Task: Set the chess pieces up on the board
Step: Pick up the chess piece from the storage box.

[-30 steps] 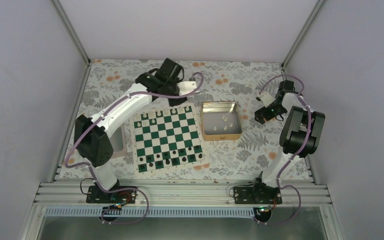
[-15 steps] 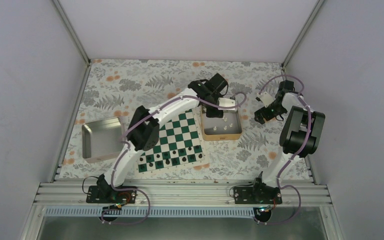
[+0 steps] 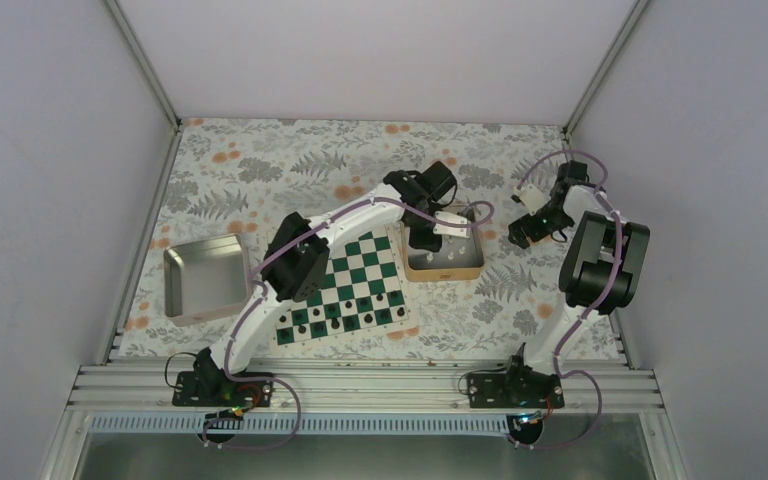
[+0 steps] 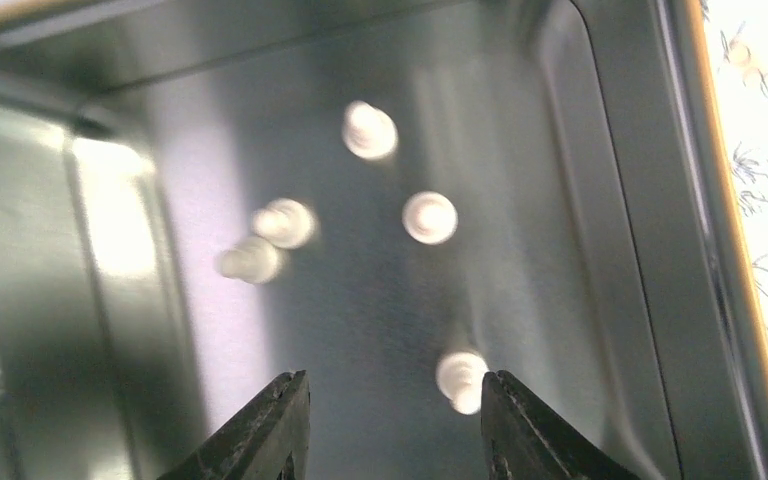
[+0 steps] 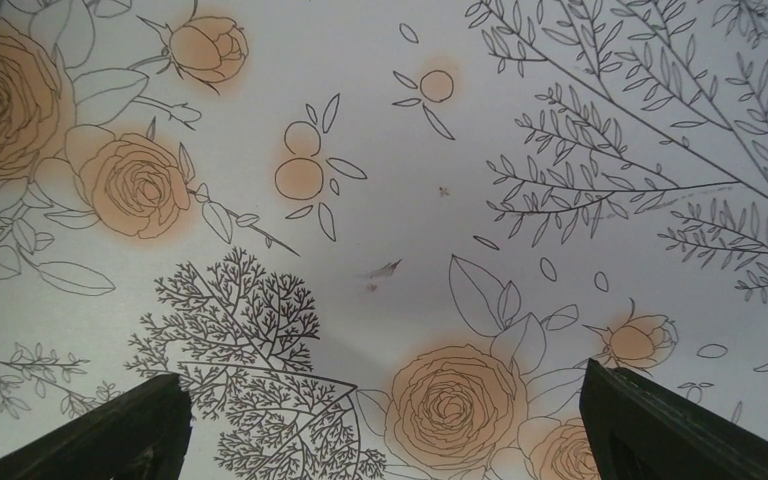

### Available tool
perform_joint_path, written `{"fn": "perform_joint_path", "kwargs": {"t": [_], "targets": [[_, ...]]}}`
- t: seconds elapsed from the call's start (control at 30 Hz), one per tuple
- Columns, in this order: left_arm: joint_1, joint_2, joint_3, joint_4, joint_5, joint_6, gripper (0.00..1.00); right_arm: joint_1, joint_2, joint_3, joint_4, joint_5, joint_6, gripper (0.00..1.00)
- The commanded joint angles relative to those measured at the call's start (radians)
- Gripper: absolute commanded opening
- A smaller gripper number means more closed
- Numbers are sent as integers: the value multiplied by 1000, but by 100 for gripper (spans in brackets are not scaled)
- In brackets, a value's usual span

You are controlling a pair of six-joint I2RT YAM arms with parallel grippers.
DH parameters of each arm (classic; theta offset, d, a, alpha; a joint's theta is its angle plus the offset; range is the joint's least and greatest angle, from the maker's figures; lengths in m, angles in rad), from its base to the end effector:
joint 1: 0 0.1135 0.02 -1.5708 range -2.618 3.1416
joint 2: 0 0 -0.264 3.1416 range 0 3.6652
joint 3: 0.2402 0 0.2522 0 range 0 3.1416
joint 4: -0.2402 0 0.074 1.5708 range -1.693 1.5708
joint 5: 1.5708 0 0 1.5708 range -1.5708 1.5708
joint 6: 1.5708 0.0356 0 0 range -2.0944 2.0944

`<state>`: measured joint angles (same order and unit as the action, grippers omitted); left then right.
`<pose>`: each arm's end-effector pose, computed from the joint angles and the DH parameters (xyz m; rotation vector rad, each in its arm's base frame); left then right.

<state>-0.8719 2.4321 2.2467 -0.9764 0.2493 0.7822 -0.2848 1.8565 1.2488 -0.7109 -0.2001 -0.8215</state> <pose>0.3248 -0.4001 0.1997 2.0511 1.7908 -0.3660 0.3445 -0.0935 0.1707 -0.7830 2.7119 0.0531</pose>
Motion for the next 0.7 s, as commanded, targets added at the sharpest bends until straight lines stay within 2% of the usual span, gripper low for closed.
{"fn": "perform_joint_path", "kwargs": {"t": [0.0,0.33,0.5,0.67], "targets": [[-4,-38,-50,-28,31,33,43,-12,22,6,-1,-11,-10,100],[-9,-26,-61,-19,3,48,43,-12,19,6,-2,-7,-10,100],[-13,5,-25,-39,4,53,37,-12,17,4,-1,-2,-10,100],[-19,15,-21,-41,-6,60,36,-12,20,3,0,-2,-11,100]]}}
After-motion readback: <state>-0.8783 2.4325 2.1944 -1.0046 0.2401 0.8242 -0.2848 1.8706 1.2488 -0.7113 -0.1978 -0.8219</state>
